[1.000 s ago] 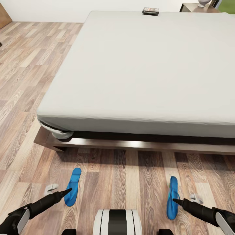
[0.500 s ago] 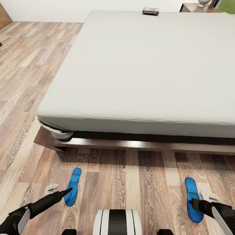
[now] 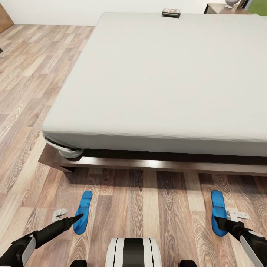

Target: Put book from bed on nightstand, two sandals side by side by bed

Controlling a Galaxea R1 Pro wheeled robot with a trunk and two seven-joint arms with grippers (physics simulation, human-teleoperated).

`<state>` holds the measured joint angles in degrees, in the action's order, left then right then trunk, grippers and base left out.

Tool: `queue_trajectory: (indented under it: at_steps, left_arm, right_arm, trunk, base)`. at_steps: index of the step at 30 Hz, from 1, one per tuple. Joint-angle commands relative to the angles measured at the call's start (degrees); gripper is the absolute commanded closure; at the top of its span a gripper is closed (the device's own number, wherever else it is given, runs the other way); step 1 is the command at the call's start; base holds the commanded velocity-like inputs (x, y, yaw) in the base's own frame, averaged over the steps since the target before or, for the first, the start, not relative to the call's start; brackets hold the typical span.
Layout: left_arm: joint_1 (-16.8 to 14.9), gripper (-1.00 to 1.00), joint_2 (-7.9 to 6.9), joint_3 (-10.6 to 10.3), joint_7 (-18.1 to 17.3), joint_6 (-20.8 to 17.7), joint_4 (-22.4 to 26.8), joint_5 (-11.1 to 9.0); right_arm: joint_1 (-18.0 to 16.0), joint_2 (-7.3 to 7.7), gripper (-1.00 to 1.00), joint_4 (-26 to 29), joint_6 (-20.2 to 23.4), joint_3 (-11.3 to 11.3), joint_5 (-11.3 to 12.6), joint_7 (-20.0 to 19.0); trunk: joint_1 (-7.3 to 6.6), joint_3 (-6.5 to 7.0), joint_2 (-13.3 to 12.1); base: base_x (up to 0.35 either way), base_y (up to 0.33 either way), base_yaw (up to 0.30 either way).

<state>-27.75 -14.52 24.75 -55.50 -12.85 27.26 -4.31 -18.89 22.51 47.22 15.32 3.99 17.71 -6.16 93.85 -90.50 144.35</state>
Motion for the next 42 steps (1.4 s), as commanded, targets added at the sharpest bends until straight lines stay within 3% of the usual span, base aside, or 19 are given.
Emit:
queue_trajectory:
  at_steps: [1, 9, 42]
  left_arm:
    - [-0.02, -1.0, 0.04, 0.13, -0.22, -0.6, -0.01, -0.26]
    - [-0.02, -1.0, 0.45, 0.13, -0.23, -0.71, -0.06, -0.26]
    - [-0.02, -1.0, 0.72, 0.21, -0.22, -0.89, -0.01, -0.26]
  right_arm:
    - [0.0, -0.01, 1.0, 0.09, 0.27, 0.15, 0.31, -0.2]
    - [0.0, -0.01, 1.0, 0.16, 0.15, 0.19, 0.35, -0.34]
    - [0.0, -0.01, 1.0, 0.07, 0.15, 0.14, 0.48, 0.01]
  trunk:
    - [-0.01, -0.03, 0.01]
    - [-0.01, -0.03, 0.01]
    - [-0.01, -0.03, 0.01]
  base:
    - [0.0, 0.0, 0.0]
    - [0.0, 0.097, 0.0]
    - [0.0, 0.311, 0.0]
